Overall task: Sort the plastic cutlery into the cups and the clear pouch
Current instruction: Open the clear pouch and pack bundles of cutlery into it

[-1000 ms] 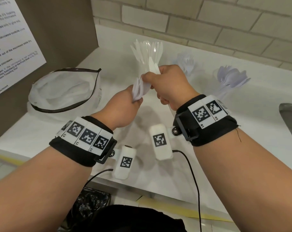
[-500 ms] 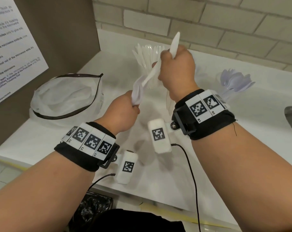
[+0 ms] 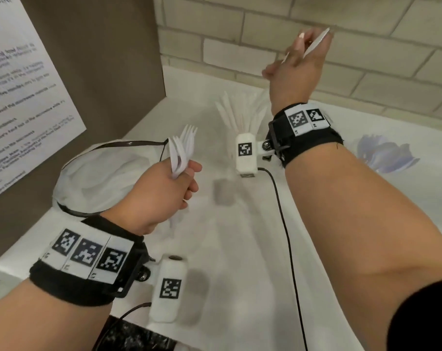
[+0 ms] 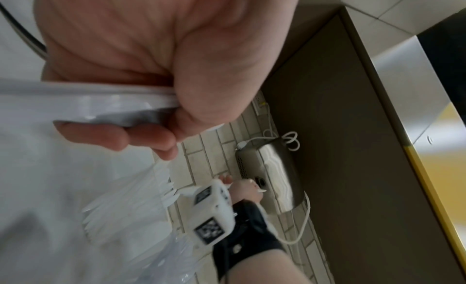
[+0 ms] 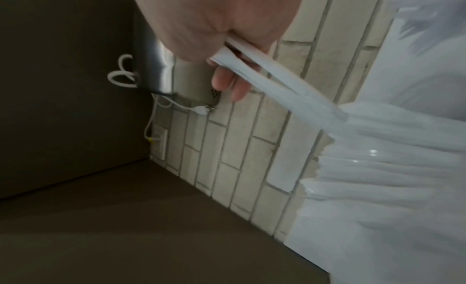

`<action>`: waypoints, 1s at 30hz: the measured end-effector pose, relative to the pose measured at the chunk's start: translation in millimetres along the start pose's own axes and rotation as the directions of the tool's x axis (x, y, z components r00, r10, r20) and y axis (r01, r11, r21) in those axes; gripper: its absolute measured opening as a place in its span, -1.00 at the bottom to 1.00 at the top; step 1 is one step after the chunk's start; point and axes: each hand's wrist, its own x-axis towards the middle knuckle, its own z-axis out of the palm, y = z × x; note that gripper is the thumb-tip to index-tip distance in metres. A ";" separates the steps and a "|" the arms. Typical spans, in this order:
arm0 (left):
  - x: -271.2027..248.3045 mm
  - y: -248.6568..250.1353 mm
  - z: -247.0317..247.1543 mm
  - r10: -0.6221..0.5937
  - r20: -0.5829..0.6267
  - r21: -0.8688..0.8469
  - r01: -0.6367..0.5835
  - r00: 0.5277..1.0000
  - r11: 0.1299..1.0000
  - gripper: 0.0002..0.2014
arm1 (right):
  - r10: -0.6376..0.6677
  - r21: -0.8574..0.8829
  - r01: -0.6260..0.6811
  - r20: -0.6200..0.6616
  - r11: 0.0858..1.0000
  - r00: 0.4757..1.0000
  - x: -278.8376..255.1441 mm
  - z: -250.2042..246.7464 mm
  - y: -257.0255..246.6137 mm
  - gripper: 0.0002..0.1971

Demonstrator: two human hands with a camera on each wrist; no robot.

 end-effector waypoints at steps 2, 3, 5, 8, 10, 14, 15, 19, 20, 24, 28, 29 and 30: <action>1.8 -0.5 -4.8 -0.008 -0.011 -0.034 0.007 1.000 0.999 -0.80 | -0.042 -0.029 0.043 0.022 0.999 0.999 -1.2 6.3 14.0 -0.84; 2.9 -0.7 -6.3 -0.013 -0.012 -0.048 0.013 1.000 0.999 -0.80 | -0.034 -0.059 0.036 0.043 0.998 0.999 -2.7 8.3 20.2 -0.83; 4.9 -1.5 -7.8 -0.026 -0.008 -0.069 0.026 1.000 0.997 -0.80 | 0.044 -0.121 -0.029 0.119 0.992 0.992 -5.3 9.5 36.5 -0.84; 6.9 -2.0 -6.7 -0.036 0.016 -0.084 0.037 0.999 0.996 -0.79 | 0.244 -0.280 -0.161 0.292 0.946 0.925 -8.2 5.4 63.7 -0.85; 7.7 -1.6 -4.7 -0.038 0.028 -0.092 0.040 0.999 0.995 -0.80 | 0.311 -0.445 -0.139 0.342 0.885 0.887 -8.1 -0.5 75.5 -0.75; 7.7 0.8 1.1 -0.056 0.051 -0.122 0.062 0.997 0.991 -0.79 | 0.296 -0.575 -0.004 0.415 0.818 0.860 -8.0 -5.0 81.8 -0.75; 7.4 1.9 2.9 -0.061 0.062 -0.137 0.069 0.996 0.988 -0.79 | 0.318 -0.639 0.041 0.436 0.769 0.842 -8.8 -4.9 81.3 -0.75; 4.9 5.9 11.3 -0.063 0.141 -0.232 0.095 0.988 0.968 -0.78 | 0.418 -0.819 0.239 0.490 0.521 0.765 -13.9 -2.2 73.3 -0.65; 4.3 6.1 13.4 -0.063 0.160 -0.256 0.103 0.985 0.961 -0.78 | 0.432 -0.837 0.280 0.495 0.470 0.754 -15.6 -2.2 70.1 -0.61; 3.7 7.2 19.9 -0.064 0.209 -0.293 0.125 0.976 0.948 -0.79 | 0.363 -0.805 0.216 0.466 0.553 0.807 -15.0 -8.7 48.7 -0.52; 2.7 9.7 26.8 -0.032 0.329 -0.351 0.154 0.944 0.923 -0.76 | 0.386 -0.567 -0.073 0.456 0.821 0.802 -36.1 -33.9 5.8 -0.85; 1.9 11.0 29.2 -0.024 0.366 -0.368 0.168 0.930 0.915 -0.75 | 0.418 -0.494 -0.154 0.485 0.856 0.768 -46.4 -42.2 -6.7 -0.87; 1.5 12.0 31.7 -0.015 0.400 -0.378 0.180 0.917 0.908 -0.74 | 0.432 -0.445 -0.194 0.532 0.874 0.728 -56.3 -51.3 -17.5 -0.82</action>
